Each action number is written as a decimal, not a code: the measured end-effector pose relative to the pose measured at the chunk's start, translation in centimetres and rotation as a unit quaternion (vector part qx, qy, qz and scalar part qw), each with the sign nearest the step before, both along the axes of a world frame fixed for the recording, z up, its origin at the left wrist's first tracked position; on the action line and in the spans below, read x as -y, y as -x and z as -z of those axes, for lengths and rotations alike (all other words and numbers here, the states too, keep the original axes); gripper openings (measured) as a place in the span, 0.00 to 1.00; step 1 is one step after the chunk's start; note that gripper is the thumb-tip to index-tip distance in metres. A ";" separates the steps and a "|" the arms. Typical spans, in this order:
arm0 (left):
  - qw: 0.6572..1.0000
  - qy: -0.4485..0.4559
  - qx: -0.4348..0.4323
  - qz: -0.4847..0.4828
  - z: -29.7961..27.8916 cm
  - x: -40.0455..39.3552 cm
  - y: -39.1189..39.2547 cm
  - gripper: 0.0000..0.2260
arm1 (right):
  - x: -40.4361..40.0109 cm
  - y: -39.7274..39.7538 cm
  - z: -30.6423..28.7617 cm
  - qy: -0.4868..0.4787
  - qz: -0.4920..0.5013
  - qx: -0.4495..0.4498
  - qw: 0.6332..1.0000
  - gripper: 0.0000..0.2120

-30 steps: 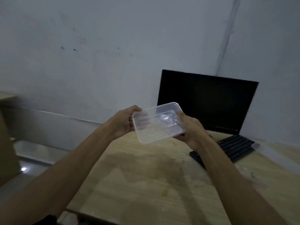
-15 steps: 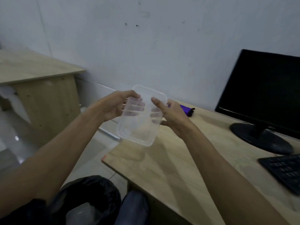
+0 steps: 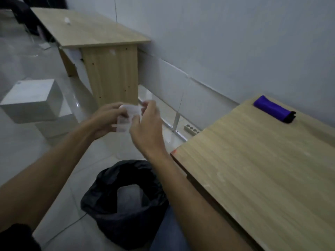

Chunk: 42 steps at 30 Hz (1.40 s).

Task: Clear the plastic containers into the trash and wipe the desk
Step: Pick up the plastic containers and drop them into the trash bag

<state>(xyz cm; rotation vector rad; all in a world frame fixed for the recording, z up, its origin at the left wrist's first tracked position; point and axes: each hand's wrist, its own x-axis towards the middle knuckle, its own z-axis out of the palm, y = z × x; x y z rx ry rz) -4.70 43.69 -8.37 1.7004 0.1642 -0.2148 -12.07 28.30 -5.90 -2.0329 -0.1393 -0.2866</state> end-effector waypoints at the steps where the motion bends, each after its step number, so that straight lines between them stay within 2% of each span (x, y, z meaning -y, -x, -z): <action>1: 1.000 -0.011 -0.026 -0.001 2.0 -0.7 0.2 0.11 | -0.8 0.6 2.0 -0.003 -0.015 -0.022 1.000 0.16; 4: 0.997 -0.015 -0.081 -0.010 8.1 -1.4 1.0 0.11 | -0.8 0.8 8.5 0.015 -0.014 -0.101 0.995 0.13; 6: 0.995 -0.018 -0.102 -0.008 12.2 -1.2 1.5 0.16 | 0.1 0.5 12.6 0.039 0.004 -0.146 0.989 0.13; 9: 0.992 -0.068 -0.101 0.035 18.2 -1.0 1.8 0.16 | 2.0 -0.8 17.8 0.095 0.028 -0.226 0.969 0.11; 13: 0.971 -0.193 -0.072 0.123 24.5 -0.8 1.8 0.15 | 3.8 -2.5 23.8 0.217 -0.006 -0.341 0.915 0.10; 16: 0.954 -0.232 -0.099 0.164 28.7 -0.8 1.7 0.18 | 4.7 -3.7 27.4 0.284 -0.025 -0.412 0.865 0.13; 24: 0.942 -0.293 -0.122 0.112 34.2 0.9 2.3 0.16 | 5.9 -5.5 32.5 0.354 -0.099 -0.500 0.784 0.22; 26: 0.936 -0.314 -0.123 0.103 35.2 1.3 2.1 0.16 | 5.7 -6.0 33.4 0.353 -0.103 -0.504 0.782 0.24; 29: 0.929 -0.347 -0.105 0.077 36.3 2.6 1.9 0.17 | 5.9 -6.3 34.2 0.342 -0.062 -0.475 0.808 0.22; 34: 0.923 -0.365 -0.118 0.015 37.7 5.6 1.4 0.19 | 5.9 -6.2 34.1 0.335 -0.018 -0.422 0.842 0.12; 39: 0.923 -0.370 -0.101 0.042 38.5 6.3 1.7 0.21 | 6.4 -6.1 33.3 0.319 -0.027 -0.420 0.849 0.04; 42: 0.919 -0.369 -0.110 0.079 38.9 4.8 1.8 0.26 | 6.1 -5.8 32.6 0.313 -0.035 -0.421 0.851 0.09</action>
